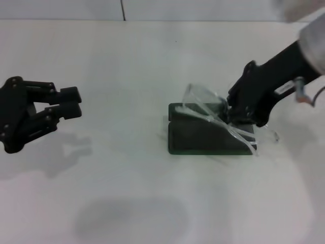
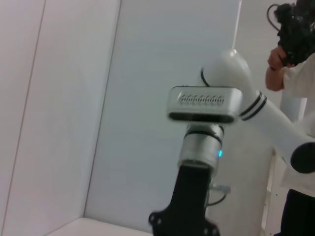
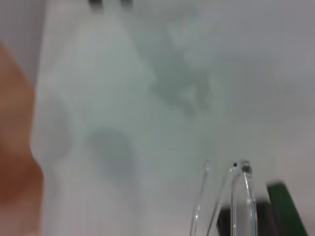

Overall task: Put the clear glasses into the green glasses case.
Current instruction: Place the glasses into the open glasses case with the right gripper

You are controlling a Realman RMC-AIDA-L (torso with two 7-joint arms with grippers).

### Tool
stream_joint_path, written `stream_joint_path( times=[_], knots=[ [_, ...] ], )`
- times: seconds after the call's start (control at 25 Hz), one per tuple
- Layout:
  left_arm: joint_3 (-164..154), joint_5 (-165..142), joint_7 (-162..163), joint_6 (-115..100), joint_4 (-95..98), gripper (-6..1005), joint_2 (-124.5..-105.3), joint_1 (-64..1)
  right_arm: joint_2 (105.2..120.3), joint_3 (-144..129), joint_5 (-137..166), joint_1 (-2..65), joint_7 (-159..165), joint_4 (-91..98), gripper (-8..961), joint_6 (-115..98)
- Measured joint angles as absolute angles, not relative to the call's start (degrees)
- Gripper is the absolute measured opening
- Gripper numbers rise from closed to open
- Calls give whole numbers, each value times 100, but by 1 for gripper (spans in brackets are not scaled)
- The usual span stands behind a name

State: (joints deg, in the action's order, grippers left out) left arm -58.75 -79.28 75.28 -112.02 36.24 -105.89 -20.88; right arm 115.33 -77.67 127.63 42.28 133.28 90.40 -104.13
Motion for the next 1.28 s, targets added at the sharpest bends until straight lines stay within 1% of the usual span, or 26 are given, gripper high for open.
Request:
stream_joint_path(
  times=[0.16,0.36,0.6,0.88,1.08,1.28],
  knots=[
    [-5727,-7985,7496,-11081,3618,190,-10701,-2078,11590,-8535,13658,4890,13628,8444,134,-10340],
    [-5229,-8214,7472,-11025,3559,204,-10880,-2034,11616,-9301,14044,5266,13682,7943,134,-9885],
    [-5132,-8305,7468,-11021,3561,201,-10909,-2029,11619,-10173,14299,5635,13815,7520,134,-9239],
    [-5120,-8333,7464,-10947,3551,198,-10941,-2094,11619,-10898,14498,5683,14043,7209,135,-8560],
    [-4943,-8329,7462,-10897,3563,196,-11044,-2095,11619,-11273,14579,5687,14176,7167,135,-8281],
    [-4898,-8347,7462,-10887,3545,194,-11062,-2094,11619,-11405,14618,5754,14200,7091,136,-8165]
  ],
)
